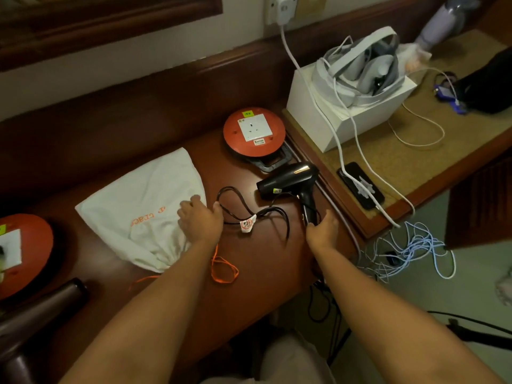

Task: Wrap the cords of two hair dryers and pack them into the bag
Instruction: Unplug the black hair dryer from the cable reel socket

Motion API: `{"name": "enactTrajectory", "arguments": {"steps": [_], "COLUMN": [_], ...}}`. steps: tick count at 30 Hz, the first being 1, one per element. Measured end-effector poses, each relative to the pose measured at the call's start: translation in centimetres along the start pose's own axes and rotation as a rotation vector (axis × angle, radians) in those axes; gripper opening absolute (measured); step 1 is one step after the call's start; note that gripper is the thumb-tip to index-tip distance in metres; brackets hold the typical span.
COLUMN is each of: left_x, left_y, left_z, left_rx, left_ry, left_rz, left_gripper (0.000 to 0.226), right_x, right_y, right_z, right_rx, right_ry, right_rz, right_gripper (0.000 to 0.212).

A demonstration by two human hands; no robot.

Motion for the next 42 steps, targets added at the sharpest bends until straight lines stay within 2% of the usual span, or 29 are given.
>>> {"name": "enactTrajectory", "arguments": {"steps": [2,6,12,14,21,24,27,31,33,36,42], "left_x": [4.3,12.1,18.1,18.9,19.2,17.7,16.8,16.0,15.7,14.7,10.6], "left_y": [0.9,4.7,10.5,11.8,13.3,13.5,12.5,9.1,7.0,2.8,-5.9], "left_z": [-1.3,-3.7,-3.4,-3.3,-2.1,-2.0,-1.6,-1.7,-1.8,-1.0,1.2], "left_rx": [-0.019,-0.208,-0.554,-0.621,-0.557,-0.537,-0.545,-0.64,-0.651,-0.558,-0.416], "left_ry": [0.145,0.4,0.468,0.468,0.538,0.486,0.429,0.339,0.334,0.309,0.174], "left_rz": [-0.001,0.058,0.105,0.146,0.377,0.389,0.288,-0.043,-0.109,-0.144,-0.338], "left_gripper": [0.044,0.042,0.061,0.063,0.081,0.093,0.092,0.083,0.078,0.07,0.081], "right_x": [1.0,1.5,2.1,2.5,2.8,2.8,2.1,-0.3,-1.9,-5.4,-14.6], "right_y": [-0.2,0.0,0.5,0.6,0.5,0.1,-0.3,-0.7,-0.7,-0.8,-0.6], "right_z": [0.2,1.0,2.0,2.1,2.2,1.9,1.8,1.4,1.2,0.6,-1.0], "right_rx": [-0.006,-0.072,-0.099,-0.077,-0.055,-0.051,-0.07,-0.072,-0.091,-0.125,-0.187], "right_ry": [0.019,0.006,-0.03,-0.041,-0.078,-0.082,-0.115,-0.195,-0.224,-0.294,-0.531], "right_rz": [0.035,0.098,0.213,0.244,0.304,0.33,0.329,0.314,0.32,0.336,0.28], "right_gripper": [0.063,0.041,0.031,0.028,0.022,0.02,0.021,0.022,0.022,0.021,0.019]}}
Point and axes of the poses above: each hand's wrist, its own z-axis towards the middle knuckle, its own y-axis out of the palm, x = y × z, the point moved 10 cm from there along z, towards the middle knuckle, and after that the axes turned 12 degrees about -y, right-handed, at the moved point
